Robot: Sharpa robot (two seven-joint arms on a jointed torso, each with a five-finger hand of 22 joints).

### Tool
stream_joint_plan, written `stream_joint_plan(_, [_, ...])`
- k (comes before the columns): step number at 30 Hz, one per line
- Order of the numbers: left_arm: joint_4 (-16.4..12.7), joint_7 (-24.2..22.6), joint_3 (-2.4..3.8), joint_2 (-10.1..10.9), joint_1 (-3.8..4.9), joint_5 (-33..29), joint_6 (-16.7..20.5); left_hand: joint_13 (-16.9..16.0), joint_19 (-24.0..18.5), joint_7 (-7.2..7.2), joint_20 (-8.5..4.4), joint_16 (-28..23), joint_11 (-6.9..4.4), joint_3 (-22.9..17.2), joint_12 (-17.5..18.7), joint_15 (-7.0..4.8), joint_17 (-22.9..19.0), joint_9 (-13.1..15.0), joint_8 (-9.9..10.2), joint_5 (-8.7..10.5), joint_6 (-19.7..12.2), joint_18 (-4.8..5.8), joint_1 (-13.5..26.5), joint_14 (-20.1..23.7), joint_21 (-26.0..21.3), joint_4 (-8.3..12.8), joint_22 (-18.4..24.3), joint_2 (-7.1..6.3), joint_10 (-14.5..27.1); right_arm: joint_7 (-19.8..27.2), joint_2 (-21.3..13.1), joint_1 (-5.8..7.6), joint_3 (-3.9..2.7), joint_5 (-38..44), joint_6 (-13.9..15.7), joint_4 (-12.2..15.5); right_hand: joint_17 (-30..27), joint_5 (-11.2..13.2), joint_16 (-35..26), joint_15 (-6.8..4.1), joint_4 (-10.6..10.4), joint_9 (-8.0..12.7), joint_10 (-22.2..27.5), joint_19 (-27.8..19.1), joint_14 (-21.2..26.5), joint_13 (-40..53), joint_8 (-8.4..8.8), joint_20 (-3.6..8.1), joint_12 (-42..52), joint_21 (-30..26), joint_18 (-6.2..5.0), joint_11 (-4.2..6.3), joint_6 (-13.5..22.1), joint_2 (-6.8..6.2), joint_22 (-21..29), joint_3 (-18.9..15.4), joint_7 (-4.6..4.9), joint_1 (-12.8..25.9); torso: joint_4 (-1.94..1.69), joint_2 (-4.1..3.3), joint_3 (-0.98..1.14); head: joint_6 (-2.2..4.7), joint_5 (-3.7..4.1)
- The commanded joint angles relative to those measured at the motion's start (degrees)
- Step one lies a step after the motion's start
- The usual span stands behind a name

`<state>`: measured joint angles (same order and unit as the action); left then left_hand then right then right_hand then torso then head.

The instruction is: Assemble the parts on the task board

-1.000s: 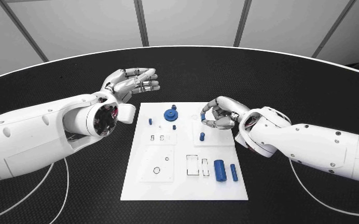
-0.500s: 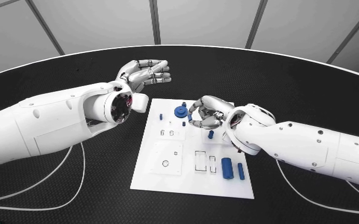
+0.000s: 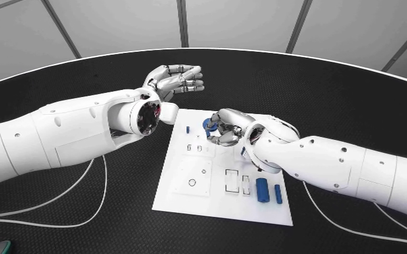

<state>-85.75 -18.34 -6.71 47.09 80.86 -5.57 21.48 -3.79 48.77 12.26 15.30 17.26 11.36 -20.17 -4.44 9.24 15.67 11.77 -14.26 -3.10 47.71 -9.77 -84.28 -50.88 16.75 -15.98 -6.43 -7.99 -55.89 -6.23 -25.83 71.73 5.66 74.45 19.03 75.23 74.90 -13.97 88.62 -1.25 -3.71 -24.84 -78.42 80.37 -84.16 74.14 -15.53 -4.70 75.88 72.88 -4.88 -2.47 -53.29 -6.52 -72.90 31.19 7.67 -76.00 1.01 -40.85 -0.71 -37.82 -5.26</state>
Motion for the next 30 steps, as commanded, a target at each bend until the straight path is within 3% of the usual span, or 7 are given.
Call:
stream_joint_plan(1, [0.02, 0.03, 0.00, -0.15, 0.00, 0.00, -0.03, -0.01, 0.03, 2.04, 0.38, -0.25, 0.07, 0.12, 0.38, -0.08, 0.05, -0.05, 0.28, 0.24, -0.20, -0.72, -0.13, 0.44, 0.02, -0.01, 0.05, -0.55, -0.12, -0.18, 0.51, -0.05, 0.03, 0.48, -0.51, -0.25, 12.44, -0.21, 0.32, -0.04, 0.03, -0.53, 0.14, -0.24, -5.24, 0.03, -0.14, 0.08, -0.11, -0.24, 0.36, -0.36, 0.15, 0.46, 0.04, 0.23, 0.06, 0.28, 0.05, -0.05, 0.11, -0.34, -0.39])
stream_joint_plan(14, [0.09, 0.08, 0.00, -0.46, 0.01, 0.00, -0.09, -0.01, 0.03, 2.04, 0.38, -0.25, 0.07, 0.12, 0.38, -0.08, 0.05, -0.05, 0.28, 0.24, -0.20, -0.72, -0.13, 0.44, 0.02, -0.01, 0.05, -0.55, -0.12, -1.19, 1.36, -0.38, 0.47, 1.79, -2.70, -0.65, 12.50, -0.28, 0.35, -0.01, 0.07, -0.55, 0.07, -0.23, -5.26, 0.16, -0.15, 0.05, 0.00, -0.24, 0.36, -0.40, 0.17, 0.43, 0.02, 0.25, 0.09, 0.35, 0.09, -0.11, 0.20, -1.10, -0.97])
stream_joint_plan(21, [-0.16, 0.10, 0.00, -0.46, 0.01, 0.00, -0.14, -0.01, 0.03, 2.04, 0.38, -0.25, 0.07, 0.12, 0.38, -0.08, 0.05, -0.05, 0.28, 0.24, -0.20, -0.72, -0.13, 0.44, 0.02, -0.01, 0.05, -0.55, -0.12, -1.82, 1.83, -1.62, 0.61, 3.73, -3.17, -1.30, 12.53, -0.29, 0.36, 0.00, 0.07, -0.56, 0.04, -0.23, -5.26, 0.21, -0.15, 0.04, 0.05, -0.23, 0.37, -0.42, 0.18, 0.38, 0.00, 0.23, 0.10, 0.42, -0.12, -0.28, 0.28, -1.26, -1.08])
stream_joint_plan(30, [-0.30, 0.14, 0.00, -0.34, 0.01, 0.00, -0.14, -0.01, 0.03, 2.04, 0.38, -0.25, 0.07, 0.12, 0.38, -0.08, 0.05, -0.05, 0.28, 0.24, -0.20, -0.72, -0.13, 0.44, 0.02, -0.01, 0.05, -0.55, -0.12, -2.30, 2.14, -2.31, 0.64, 4.07, -2.79, -1.81, 12.43, -0.32, 0.32, 0.03, 0.07, -0.58, 0.02, -0.25, -5.24, 0.27, -0.16, 0.02, 0.10, -0.26, 0.36, -0.44, 0.18, 0.35, 0.02, 0.22, 0.12, 0.52, 0.03, -0.37, 0.29, -1.39, -1.10])
